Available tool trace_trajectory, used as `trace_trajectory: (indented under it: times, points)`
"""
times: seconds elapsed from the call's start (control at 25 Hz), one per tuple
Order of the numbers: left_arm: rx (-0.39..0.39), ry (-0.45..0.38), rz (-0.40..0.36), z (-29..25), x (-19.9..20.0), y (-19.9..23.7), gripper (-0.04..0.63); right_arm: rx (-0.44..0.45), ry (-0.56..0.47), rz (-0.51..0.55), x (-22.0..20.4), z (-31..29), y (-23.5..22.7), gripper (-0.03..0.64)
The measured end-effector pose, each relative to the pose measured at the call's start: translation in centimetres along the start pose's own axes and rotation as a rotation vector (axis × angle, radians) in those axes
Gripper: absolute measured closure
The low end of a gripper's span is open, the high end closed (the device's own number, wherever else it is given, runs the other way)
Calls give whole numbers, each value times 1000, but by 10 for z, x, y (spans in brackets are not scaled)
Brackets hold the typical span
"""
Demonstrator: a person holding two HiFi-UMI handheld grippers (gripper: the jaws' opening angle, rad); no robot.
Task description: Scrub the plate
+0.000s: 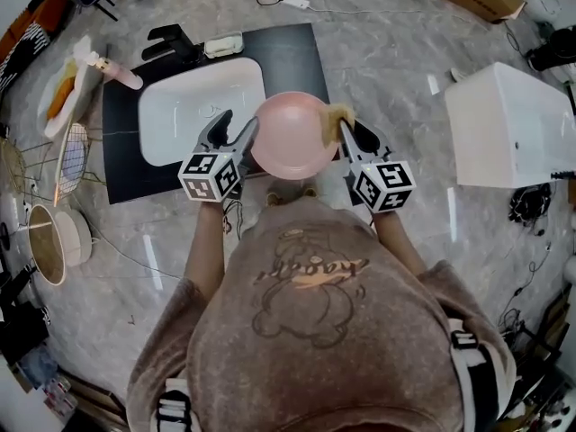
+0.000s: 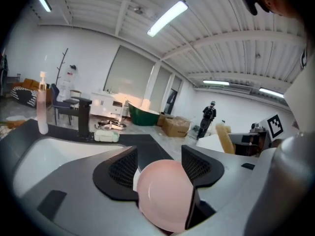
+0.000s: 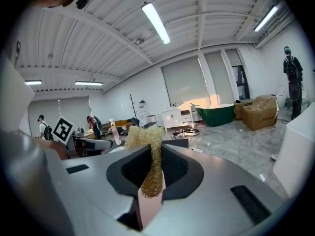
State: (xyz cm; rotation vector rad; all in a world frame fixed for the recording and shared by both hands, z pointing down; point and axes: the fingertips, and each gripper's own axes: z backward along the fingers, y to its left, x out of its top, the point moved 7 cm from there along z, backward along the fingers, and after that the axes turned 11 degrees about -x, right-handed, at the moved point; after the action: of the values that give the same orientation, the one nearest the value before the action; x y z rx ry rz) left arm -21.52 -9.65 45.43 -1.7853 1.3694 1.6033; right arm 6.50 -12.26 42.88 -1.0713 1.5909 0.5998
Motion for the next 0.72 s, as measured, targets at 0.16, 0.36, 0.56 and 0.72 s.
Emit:
trace_trajectory:
  times: [0.16,0.36,0.56,0.72]
  points:
    - [-52,151,11,-27,-27,30,310,-38,4,-7,-1,1,-4,568]
    - [-89,284,29,-54,-56,52,313,-80,11,-18,-3,5,-11,568]
    - [-86,404,50,-80,-86,67,315,-111,28,-29,-11,9,-15,568]
    - [-109,487,100,-95,-109,75,319,-139,37,-44,-15,10,-18,568]
